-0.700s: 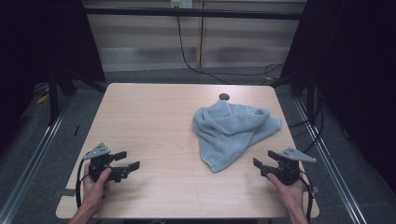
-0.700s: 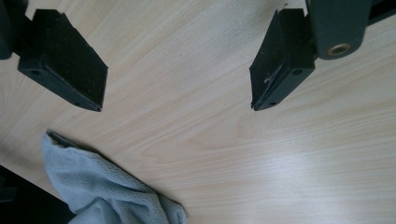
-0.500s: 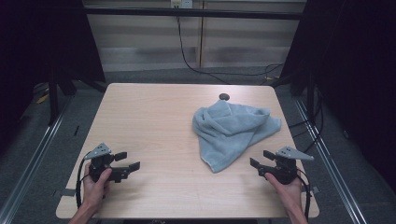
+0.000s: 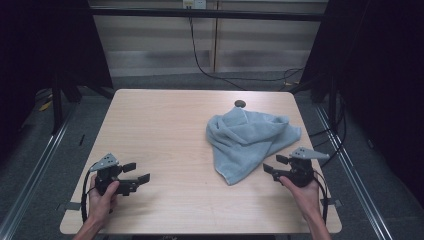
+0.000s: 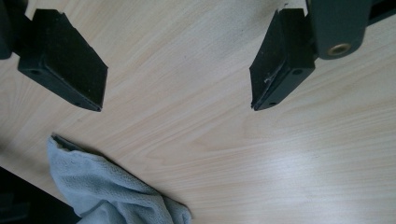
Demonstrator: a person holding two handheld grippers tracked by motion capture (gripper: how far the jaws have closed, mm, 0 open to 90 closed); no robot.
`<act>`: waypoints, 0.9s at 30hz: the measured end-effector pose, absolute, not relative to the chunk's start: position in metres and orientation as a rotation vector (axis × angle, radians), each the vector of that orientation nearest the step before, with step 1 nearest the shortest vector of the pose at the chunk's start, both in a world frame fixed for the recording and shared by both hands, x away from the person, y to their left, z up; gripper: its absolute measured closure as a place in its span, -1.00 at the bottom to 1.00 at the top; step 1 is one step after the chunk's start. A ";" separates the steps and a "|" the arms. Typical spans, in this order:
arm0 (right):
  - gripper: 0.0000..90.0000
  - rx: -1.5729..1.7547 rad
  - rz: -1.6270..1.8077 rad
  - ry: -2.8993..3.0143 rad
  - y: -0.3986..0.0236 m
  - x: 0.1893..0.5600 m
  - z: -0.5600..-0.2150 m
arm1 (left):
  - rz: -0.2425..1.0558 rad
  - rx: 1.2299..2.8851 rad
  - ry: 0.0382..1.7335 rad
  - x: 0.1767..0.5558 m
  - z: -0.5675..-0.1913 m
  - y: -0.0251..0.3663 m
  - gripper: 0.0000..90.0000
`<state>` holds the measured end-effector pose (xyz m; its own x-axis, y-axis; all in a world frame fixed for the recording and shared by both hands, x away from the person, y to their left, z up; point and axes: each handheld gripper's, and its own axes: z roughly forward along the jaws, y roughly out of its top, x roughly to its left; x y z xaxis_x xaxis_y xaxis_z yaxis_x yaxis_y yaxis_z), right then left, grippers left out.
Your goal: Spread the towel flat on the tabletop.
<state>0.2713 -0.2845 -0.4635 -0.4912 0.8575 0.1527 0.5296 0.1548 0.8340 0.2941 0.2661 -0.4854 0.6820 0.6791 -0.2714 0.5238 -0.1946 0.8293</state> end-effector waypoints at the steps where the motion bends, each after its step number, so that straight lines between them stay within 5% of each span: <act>1: -0.22 1.318 1.287 2.085 -0.286 0.278 -0.460 | 0.188 1.860 0.946 0.294 -0.485 0.266 -0.59; 14: -0.13 1.262 1.295 2.233 -0.280 0.354 -0.457 | 0.189 1.860 0.944 0.295 -0.486 0.267 -0.58; 27: -0.14 1.298 1.076 2.310 -0.264 0.368 -0.500 | 0.187 1.864 0.950 0.296 -0.487 0.267 -0.58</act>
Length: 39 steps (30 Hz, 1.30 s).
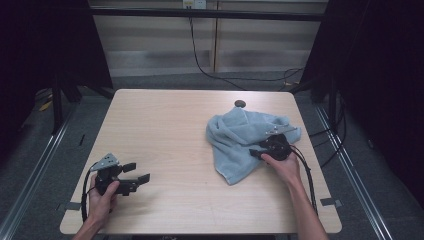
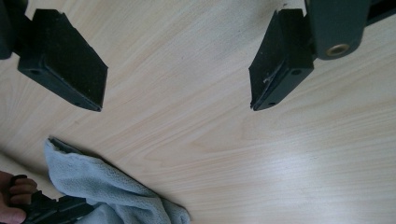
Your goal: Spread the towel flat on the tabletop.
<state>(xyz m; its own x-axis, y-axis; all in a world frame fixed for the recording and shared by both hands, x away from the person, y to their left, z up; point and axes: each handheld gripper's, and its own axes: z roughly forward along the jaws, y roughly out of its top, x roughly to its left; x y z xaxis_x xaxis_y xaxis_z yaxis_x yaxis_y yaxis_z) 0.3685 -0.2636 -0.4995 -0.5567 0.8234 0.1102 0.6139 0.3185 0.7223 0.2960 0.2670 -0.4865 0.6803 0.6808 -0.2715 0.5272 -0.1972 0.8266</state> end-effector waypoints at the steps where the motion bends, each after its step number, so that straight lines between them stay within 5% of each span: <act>1: -0.14 1.285 1.067 2.309 -0.263 0.368 -0.500 | 0.187 1.863 0.950 0.296 -0.487 0.267 -0.58; 9: -0.01 1.271 1.024 2.292 -0.254 0.360 -0.503 | 0.178 1.871 0.943 0.296 -0.487 0.262 -0.58; 12: 0.30 1.300 1.044 2.298 -0.248 0.351 -0.502 | 0.169 1.866 0.946 0.297 -0.487 0.261 -0.55; 17: 0.52 1.269 1.078 2.324 -0.231 0.336 -0.501 | 0.170 1.895 0.924 0.296 -0.487 0.254 -0.54; 33: 0.59 1.194 1.212 2.448 -0.155 0.313 -0.501 | 0.112 1.953 0.831 0.291 -0.485 0.234 -0.39; 39: 0.38 1.113 1.279 2.521 -0.119 0.304 -0.496 | 0.101 1.978 0.801 0.288 -0.485 0.230 -0.11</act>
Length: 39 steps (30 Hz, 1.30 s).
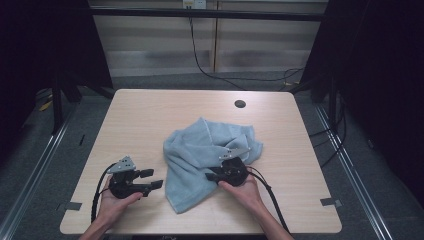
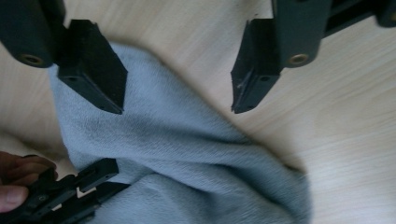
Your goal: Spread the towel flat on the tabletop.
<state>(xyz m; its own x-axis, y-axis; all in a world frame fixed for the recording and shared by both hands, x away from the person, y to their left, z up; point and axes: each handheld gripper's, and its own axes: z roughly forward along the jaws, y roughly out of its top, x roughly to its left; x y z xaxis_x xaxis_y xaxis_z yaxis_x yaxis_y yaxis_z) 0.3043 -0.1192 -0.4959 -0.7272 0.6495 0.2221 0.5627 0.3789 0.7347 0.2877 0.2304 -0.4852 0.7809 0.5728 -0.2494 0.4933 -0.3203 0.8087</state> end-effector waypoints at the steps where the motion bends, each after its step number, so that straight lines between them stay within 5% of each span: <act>1: 0.38 1.113 1.279 2.521 -0.119 0.304 -0.496 | 0.091 1.985 0.784 0.287 -0.485 0.229 -0.11; 2: 0.30 1.107 1.328 2.525 -0.122 0.305 -0.488 | 0.046 1.983 0.733 0.282 -0.483 0.225 0.11; 7: 0.16 1.133 1.352 2.428 -0.159 0.306 -0.464 | -0.008 2.026 0.646 0.270 -0.482 0.201 0.17; 20: -0.21 1.237 1.206 2.306 -0.223 0.330 -0.487 | -0.010 2.182 0.558 0.263 -0.500 0.157 -0.32; 24: -0.32 1.252 1.150 2.365 -0.224 0.330 -0.500 | 0.032 2.205 0.558 0.261 -0.501 0.157 -0.11; 28: -0.32 1.222 1.116 2.386 -0.217 0.328 -0.506 | 0.072 2.208 0.548 0.263 -0.502 0.158 0.30; 30: 0.24 1.169 1.101 2.404 -0.209 0.324 -0.505 | 0.069 2.199 0.568 0.269 -0.502 0.162 0.52; 32: 0.55 1.140 1.115 2.429 -0.205 0.321 -0.504 | 0.037 2.189 0.587 0.271 -0.502 0.167 0.65; 39: 0.72 1.107 1.287 2.413 -0.210 0.303 -0.478 | -0.022 2.038 0.616 0.275 -0.484 0.187 0.75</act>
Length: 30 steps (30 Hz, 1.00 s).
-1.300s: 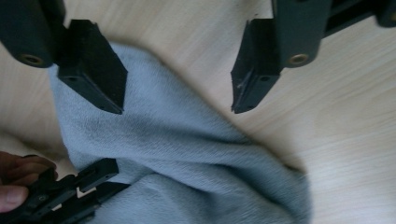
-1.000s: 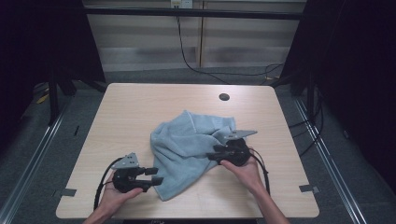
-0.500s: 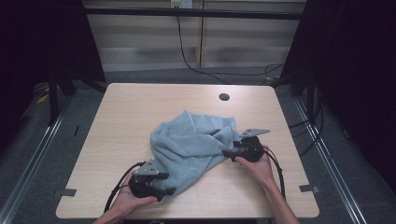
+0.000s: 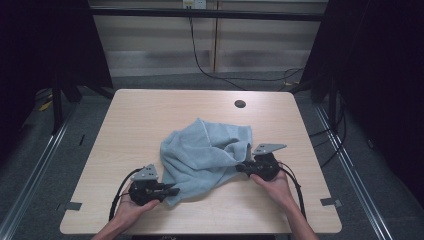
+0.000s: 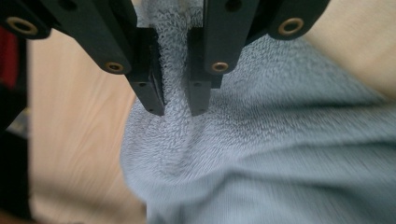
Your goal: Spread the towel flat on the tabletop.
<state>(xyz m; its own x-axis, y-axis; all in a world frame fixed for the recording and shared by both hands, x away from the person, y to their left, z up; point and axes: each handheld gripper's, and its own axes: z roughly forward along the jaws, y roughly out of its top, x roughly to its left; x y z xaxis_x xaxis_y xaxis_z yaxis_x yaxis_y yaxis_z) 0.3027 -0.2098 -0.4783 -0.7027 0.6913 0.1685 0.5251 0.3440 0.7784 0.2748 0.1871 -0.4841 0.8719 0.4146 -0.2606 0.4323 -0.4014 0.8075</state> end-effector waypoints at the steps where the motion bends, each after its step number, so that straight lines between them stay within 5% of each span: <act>1: 0.72 1.105 1.332 2.388 -0.212 0.300 -0.470 | -0.024 2.006 0.614 0.274 -0.478 0.190 0.76; 12: 0.77 0.910 1.658 2.084 -0.221 0.286 -0.353 | 0.086 1.698 0.519 0.272 -0.378 0.218 0.77; 20: 0.77 0.805 1.720 1.965 -0.207 0.311 -0.285 | 0.192 1.533 0.515 0.299 -0.308 0.237 0.77; 24: 0.75 0.866 1.714 1.973 -0.195 0.351 -0.295 | 0.215 1.528 0.723 0.347 -0.330 0.245 0.76; 30: 0.49 1.034 1.574 2.097 -0.179 0.405 -0.359 | 0.120 1.580 0.976 0.397 -0.411 0.250 0.70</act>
<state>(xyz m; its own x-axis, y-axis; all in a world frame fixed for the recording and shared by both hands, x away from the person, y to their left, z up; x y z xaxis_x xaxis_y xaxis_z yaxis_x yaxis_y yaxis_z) 0.4046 -0.1791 -0.3592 -0.6861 0.7090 0.1629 0.3544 0.1302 0.9260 0.3973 0.2498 -0.4111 0.6406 0.6349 -0.4319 0.5111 0.0672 0.8569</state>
